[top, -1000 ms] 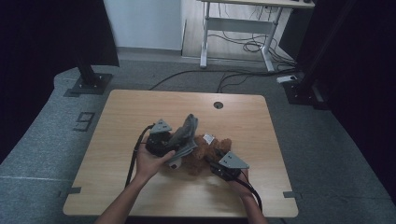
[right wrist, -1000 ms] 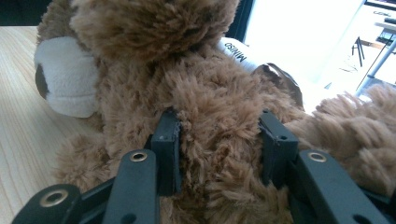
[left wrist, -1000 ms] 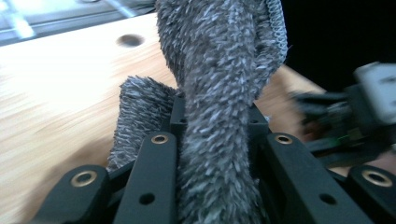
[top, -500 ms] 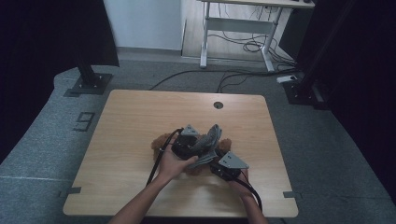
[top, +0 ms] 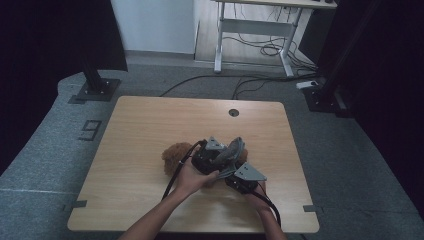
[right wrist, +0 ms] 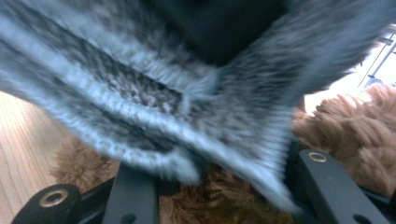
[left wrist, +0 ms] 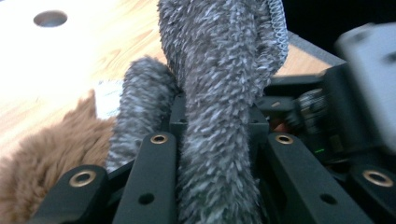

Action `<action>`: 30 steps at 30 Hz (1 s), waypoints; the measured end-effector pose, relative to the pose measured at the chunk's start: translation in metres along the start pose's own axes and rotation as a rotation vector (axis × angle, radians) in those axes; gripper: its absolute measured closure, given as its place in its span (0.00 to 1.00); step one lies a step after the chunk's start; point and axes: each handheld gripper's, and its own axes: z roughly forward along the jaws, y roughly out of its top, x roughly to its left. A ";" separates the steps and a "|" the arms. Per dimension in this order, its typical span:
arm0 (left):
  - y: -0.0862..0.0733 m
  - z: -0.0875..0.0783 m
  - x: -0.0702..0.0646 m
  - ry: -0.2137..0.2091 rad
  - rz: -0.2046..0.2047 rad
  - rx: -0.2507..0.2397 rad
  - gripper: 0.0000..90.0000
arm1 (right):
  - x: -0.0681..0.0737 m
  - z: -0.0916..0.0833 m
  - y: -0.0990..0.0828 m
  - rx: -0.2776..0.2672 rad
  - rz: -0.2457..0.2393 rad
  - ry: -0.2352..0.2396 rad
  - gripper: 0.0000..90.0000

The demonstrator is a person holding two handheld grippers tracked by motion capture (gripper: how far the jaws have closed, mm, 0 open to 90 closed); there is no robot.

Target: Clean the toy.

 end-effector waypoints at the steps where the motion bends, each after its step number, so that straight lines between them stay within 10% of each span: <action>1: -0.003 -0.002 0.003 0.007 -0.008 -0.010 0.82 | 0.000 0.000 0.000 -0.001 0.000 0.000 0.64; 30: -0.082 -0.095 0.101 0.174 -0.214 -0.111 0.82 | 0.001 0.000 -0.001 -0.005 0.003 0.004 0.64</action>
